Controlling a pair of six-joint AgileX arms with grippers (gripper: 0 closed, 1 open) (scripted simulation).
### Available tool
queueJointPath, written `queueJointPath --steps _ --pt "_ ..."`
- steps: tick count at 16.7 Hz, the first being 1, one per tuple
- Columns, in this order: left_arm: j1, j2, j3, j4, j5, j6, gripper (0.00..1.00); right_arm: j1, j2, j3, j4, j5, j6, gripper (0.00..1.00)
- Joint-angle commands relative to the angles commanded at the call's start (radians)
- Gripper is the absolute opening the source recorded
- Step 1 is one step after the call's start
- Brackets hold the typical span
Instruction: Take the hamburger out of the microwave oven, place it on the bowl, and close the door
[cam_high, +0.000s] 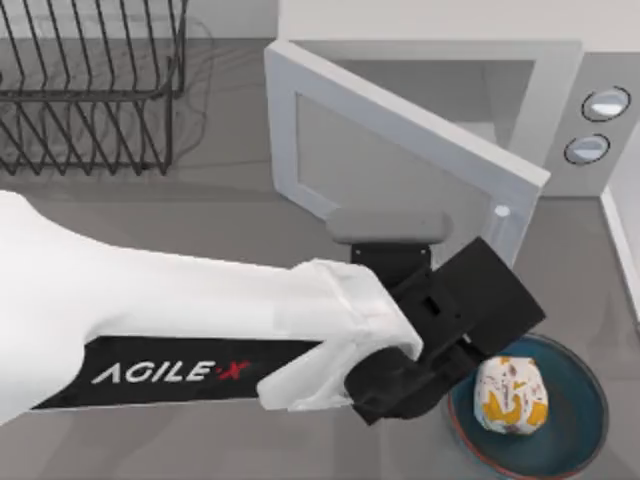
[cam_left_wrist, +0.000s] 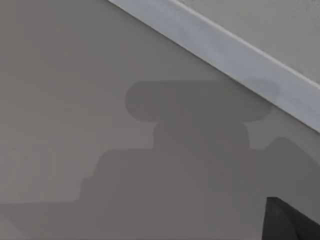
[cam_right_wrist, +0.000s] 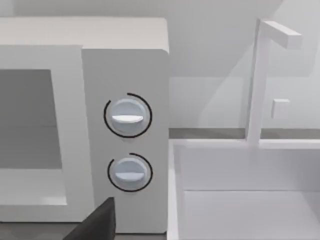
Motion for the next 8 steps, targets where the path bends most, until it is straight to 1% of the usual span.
queueJointPath --steps 3,8 --pt "-0.029 0.081 0.103 -0.056 -0.013 -0.032 0.00 0.000 0.000 0.000 0.000 0.000 0.000 1.00" --pt "-0.088 0.254 0.396 -0.187 -0.038 -0.098 0.00 0.000 0.000 0.000 0.000 0.000 0.000 1.00"
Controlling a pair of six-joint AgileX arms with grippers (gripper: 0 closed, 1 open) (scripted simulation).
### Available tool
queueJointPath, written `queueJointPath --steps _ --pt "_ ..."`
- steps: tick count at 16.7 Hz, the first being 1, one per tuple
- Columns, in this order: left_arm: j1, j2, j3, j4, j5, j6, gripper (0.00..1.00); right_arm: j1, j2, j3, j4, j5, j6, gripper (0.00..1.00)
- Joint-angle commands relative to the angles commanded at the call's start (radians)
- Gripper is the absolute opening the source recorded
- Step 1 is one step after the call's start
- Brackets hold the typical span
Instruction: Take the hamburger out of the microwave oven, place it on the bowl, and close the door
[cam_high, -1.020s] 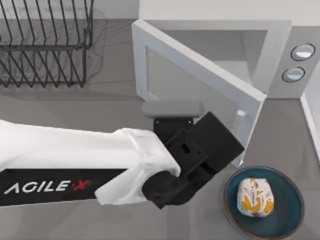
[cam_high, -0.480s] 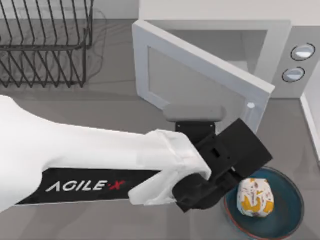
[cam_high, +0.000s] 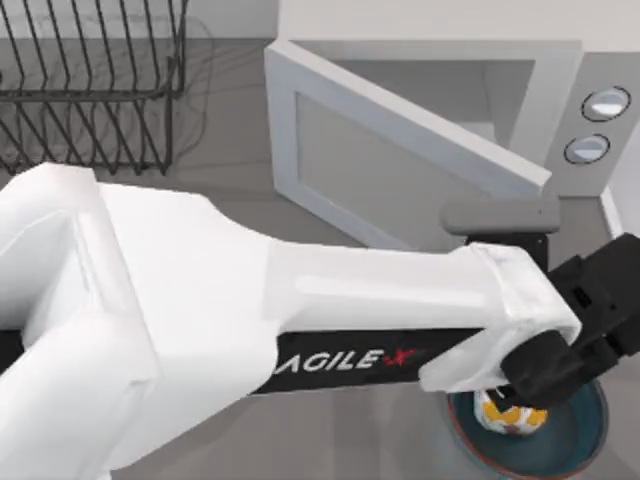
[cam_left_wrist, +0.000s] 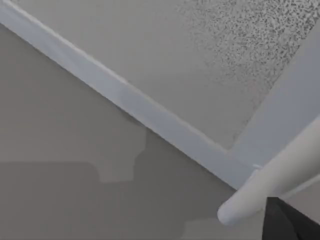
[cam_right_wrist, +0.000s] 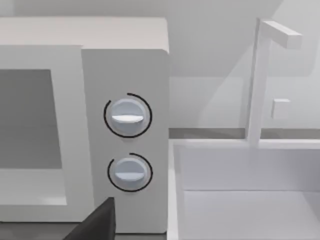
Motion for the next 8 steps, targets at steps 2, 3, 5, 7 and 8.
queueJointPath --steps 2,3,5,7,8 --pt "-0.014 0.045 0.064 -0.037 -0.005 -0.017 0.00 0.000 0.000 0.000 0.000 0.000 0.000 1.00" --pt "-0.018 0.057 0.080 -0.047 -0.007 -0.021 0.00 0.000 0.000 0.000 0.000 0.000 0.000 1.00" --pt "-0.019 0.061 0.085 -0.051 -0.007 -0.023 0.00 0.000 0.000 0.000 0.000 0.000 0.000 1.00" --pt "-0.013 0.057 0.083 -0.048 -0.005 -0.022 0.00 0.000 0.000 0.000 0.000 0.000 0.000 1.00" --pt "-0.010 0.060 0.086 -0.047 -0.004 -0.019 0.00 0.000 0.000 0.000 0.000 0.000 0.000 1.00"
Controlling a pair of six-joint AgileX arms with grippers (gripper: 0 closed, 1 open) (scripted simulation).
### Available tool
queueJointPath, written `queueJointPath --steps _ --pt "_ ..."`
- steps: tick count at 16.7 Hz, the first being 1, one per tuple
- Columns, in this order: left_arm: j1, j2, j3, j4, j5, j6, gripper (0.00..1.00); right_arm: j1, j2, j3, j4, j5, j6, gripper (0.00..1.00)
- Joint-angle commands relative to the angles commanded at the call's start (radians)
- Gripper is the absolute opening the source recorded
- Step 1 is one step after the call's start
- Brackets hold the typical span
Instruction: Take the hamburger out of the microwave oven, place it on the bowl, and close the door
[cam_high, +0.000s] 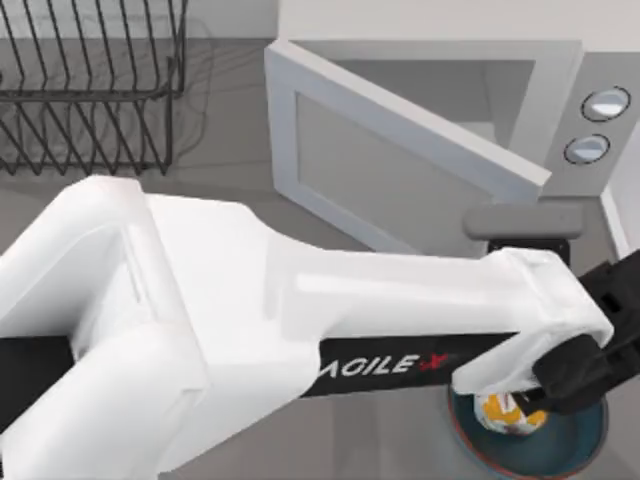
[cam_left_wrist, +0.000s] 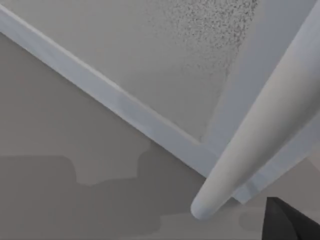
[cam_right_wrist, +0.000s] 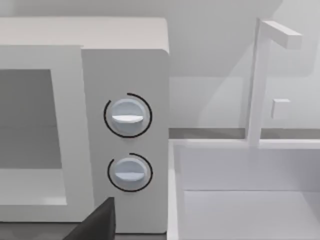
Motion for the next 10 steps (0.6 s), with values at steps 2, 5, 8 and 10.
queueJointPath --steps 2,5,8,10 --pt "0.027 0.028 0.035 0.011 0.014 0.031 0.00 0.000 0.000 0.000 0.000 0.000 0.000 1.00" --pt "0.099 0.096 0.128 0.039 0.049 0.113 0.00 0.000 0.000 0.000 0.000 0.000 0.000 1.00" --pt "0.170 0.157 0.211 0.067 0.085 0.194 0.00 0.000 0.000 0.000 0.000 0.000 0.000 1.00" --pt "0.185 0.170 0.228 0.073 0.093 0.210 0.00 0.000 0.000 0.000 0.000 0.000 0.000 1.00"
